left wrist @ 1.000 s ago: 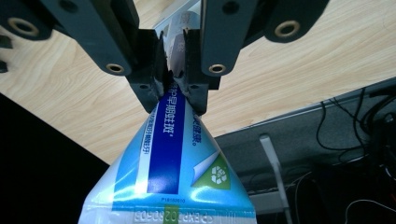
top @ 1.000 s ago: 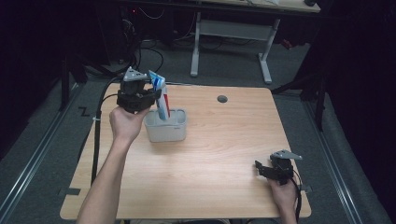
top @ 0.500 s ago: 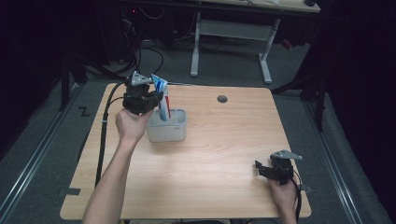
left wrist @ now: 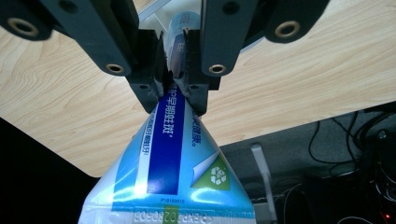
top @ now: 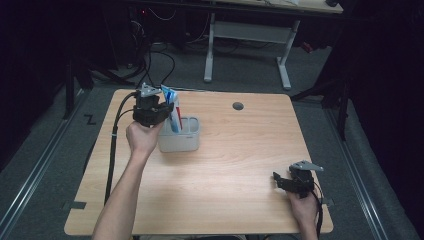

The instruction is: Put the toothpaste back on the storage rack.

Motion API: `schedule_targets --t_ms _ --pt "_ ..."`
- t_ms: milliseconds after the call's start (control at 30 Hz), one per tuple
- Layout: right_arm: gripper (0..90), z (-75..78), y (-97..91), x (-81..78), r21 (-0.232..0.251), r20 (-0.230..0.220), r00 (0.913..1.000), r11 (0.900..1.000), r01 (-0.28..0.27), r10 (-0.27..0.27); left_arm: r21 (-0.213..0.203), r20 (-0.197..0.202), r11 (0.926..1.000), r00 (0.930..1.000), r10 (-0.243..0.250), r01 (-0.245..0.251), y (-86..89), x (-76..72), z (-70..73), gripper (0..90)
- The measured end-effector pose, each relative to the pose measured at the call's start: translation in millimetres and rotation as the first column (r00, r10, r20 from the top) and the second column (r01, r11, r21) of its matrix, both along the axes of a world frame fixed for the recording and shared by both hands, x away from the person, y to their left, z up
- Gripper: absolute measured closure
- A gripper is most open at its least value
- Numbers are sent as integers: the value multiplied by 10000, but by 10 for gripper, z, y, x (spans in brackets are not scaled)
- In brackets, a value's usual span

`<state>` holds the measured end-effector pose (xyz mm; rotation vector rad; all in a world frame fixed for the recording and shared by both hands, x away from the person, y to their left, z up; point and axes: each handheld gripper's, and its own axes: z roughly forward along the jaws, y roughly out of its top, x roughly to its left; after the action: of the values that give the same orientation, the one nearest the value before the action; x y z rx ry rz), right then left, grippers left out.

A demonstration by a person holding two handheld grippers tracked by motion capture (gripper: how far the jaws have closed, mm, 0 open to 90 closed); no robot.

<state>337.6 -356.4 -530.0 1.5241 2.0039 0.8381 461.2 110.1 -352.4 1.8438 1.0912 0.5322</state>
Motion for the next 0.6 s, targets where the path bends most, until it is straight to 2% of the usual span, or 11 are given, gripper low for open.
schedule_targets --t_ms 400,600 --pt "279 0 -1 0 6 3 10000 10000 -6 6 57 -220 10000 9997 75 -74 7 21 -134 802" --pt "279 0 0 0 -17 3 10000 10000 -6 6 -184 -364 9998 9993 57 -64 17 39 -216 801"
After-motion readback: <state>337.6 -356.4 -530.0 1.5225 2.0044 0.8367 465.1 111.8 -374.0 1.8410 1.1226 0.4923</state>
